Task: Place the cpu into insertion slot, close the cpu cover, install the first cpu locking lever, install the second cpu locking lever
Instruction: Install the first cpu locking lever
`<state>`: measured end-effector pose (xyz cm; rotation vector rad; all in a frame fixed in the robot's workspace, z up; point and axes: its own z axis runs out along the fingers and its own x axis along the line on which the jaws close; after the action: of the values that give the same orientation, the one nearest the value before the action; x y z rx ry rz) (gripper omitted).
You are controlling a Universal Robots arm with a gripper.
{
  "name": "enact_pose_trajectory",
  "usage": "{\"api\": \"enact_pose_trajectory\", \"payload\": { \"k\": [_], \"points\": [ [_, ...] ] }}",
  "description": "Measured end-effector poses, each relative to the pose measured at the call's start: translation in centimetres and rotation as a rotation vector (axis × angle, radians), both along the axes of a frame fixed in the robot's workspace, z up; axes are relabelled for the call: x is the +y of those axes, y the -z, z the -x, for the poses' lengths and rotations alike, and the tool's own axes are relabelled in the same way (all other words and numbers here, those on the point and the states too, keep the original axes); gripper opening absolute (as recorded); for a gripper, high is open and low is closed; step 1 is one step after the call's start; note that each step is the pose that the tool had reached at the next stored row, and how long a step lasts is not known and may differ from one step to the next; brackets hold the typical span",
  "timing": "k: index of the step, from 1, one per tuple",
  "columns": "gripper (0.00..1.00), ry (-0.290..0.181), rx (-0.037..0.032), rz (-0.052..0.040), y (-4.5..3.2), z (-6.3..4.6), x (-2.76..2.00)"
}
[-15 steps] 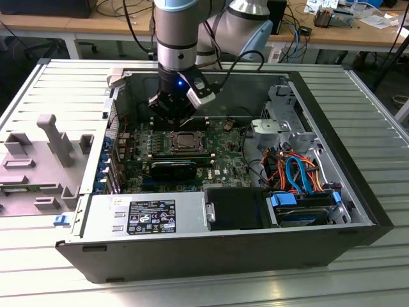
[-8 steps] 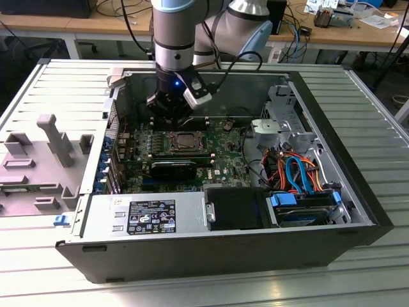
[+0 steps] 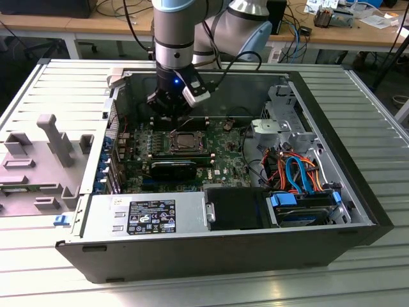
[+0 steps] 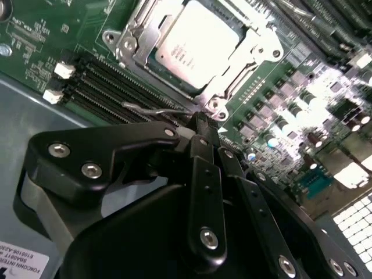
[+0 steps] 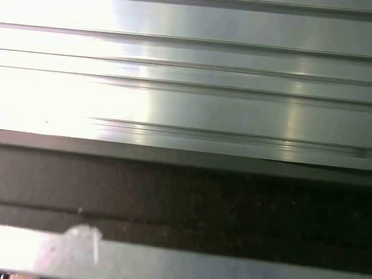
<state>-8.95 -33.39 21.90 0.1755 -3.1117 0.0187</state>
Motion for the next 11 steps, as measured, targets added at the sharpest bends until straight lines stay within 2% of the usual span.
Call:
{"api": "enact_pose_trajectory", "payload": {
  "k": [3, 11],
  "points": [
    [0.11, 0.001, 0.0000, 0.0001, 0.15, 0.00, 0.25],
    [0.11, 0.001, -0.0002, -0.0002, 0.17, -0.09, 0.00]
  ]
}}
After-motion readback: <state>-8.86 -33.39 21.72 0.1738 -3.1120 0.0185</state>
